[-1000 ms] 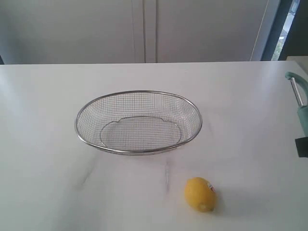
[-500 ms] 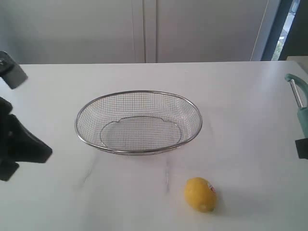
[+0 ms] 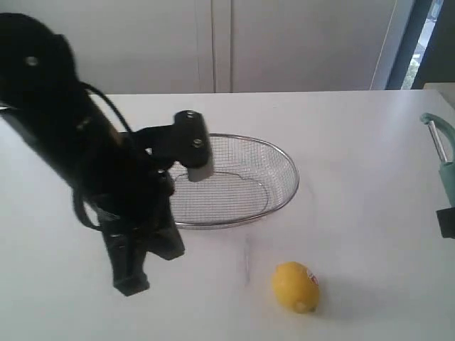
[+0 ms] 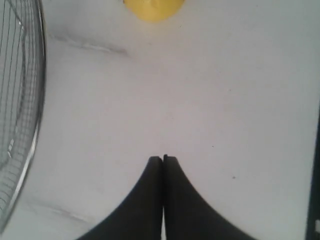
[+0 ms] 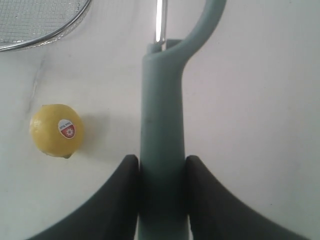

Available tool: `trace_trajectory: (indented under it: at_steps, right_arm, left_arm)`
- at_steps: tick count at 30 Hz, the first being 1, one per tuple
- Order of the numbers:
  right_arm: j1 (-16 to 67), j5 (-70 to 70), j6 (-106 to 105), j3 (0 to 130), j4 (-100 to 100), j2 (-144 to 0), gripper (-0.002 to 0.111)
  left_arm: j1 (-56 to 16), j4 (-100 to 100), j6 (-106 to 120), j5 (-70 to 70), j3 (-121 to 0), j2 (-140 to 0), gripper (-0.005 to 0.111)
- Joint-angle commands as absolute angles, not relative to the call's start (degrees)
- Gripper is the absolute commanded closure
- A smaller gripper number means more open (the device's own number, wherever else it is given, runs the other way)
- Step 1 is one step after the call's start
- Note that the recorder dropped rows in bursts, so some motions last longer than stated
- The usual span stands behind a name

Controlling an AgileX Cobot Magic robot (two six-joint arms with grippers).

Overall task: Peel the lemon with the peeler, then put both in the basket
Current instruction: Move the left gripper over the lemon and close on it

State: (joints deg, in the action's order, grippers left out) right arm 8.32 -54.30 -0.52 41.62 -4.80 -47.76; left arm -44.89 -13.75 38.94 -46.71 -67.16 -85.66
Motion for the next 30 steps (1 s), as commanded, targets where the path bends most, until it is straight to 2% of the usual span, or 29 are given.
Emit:
trace_trajectory:
  at_steps: [1, 9, 11, 14, 15, 16, 17, 19, 21, 30]
  right_arm:
    - [7.95, -54.55, 0.00, 40.80, -3.85, -47.42, 0.108]
    - [7.95, -56.16, 6.65, 39.27, 3.68, -47.42, 0.108]
    - [7.95, -56.40, 7.95, 39.27, 4.94, -47.42, 0.108]
    - [7.95, -56.40, 7.95, 39.27, 4.94, -47.42, 0.108]
    - [7.95, -56.40, 7.95, 39.27, 4.94, -47.42, 0.108]
    - [7.95, -56.40, 7.95, 39.27, 4.94, -47.42, 0.108]
    - [7.95, -56.51, 7.95, 39.27, 4.94, -47.42, 0.108]
    - [7.95, -56.51, 7.95, 39.27, 4.94, -47.42, 0.108]
    - [7.95, -56.51, 7.95, 39.27, 4.94, -47.42, 0.108]
    - [7.95, -56.51, 7.95, 39.27, 4.94, -47.42, 0.108]
  left_arm:
    - [-52.85, -4.86, 37.72, -48.25, -75.16, -92.27, 0.107]
    - [-62.77, 2.72, 52.03, -44.98, -82.82, -100.25, 0.107]
    - [-64.71, 2.97, 60.28, -42.83, -82.82, -101.81, 0.101]
    - [-65.27, 3.24, 64.75, -41.39, -82.82, -103.30, 0.083]
    - [-65.27, 3.24, 67.25, -40.58, -82.71, -103.96, 0.067]
    - [-65.27, 3.24, 68.00, -39.97, -82.71, -104.29, 0.060]
    - [-65.27, 3.24, 68.00, -38.13, -82.71, -104.68, 0.045]
    - [-65.27, 3.24, 67.89, -34.92, -82.71, -105.18, 0.033]
    - [-65.27, 3.14, 67.89, -33.27, -82.71, -106.11, 0.030]
    - [-65.27, 2.87, 67.89, -28.72, -82.71, -110.09, 0.030]
